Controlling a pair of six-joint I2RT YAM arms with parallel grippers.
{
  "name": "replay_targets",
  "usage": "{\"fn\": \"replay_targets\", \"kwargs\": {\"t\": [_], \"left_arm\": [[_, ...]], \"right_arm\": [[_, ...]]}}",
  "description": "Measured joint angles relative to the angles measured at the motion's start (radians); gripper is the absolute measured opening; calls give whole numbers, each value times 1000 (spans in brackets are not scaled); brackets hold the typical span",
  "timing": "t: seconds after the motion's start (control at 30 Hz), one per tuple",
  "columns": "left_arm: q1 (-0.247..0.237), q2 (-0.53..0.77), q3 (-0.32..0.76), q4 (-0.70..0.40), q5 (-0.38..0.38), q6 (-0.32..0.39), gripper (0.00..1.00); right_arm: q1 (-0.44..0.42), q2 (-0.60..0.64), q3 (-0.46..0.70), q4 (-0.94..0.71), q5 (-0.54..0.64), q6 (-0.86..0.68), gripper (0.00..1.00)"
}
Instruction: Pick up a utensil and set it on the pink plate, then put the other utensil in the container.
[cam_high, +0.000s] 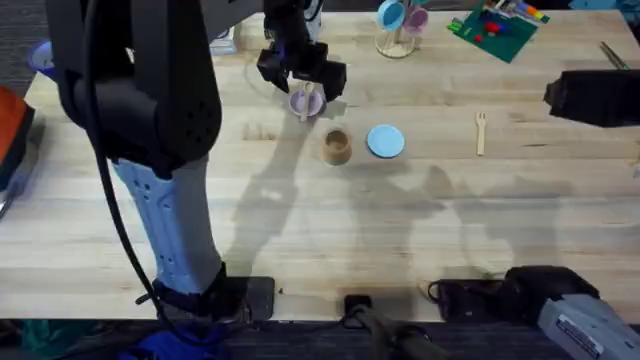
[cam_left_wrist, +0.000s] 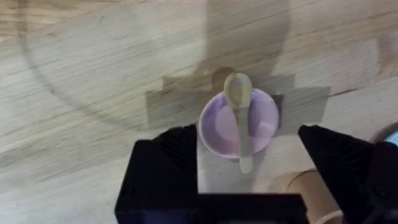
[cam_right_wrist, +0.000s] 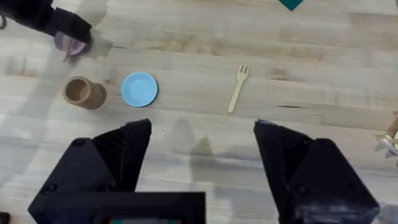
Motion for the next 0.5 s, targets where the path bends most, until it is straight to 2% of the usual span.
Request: {"fn": "replay_targets", "kwargs": {"t": [0.03,0.2,0.5], "left_arm": [[0,-2,0,0,0,0,989],[0,-51,0,-19,0,5,994],[0,-265,5,-145,1,53,995]], "right_arm": [[0,0,0,0,0,0,996],[0,0,0,0,0,0,996],[0,0,0,0,0,0,996]]}}
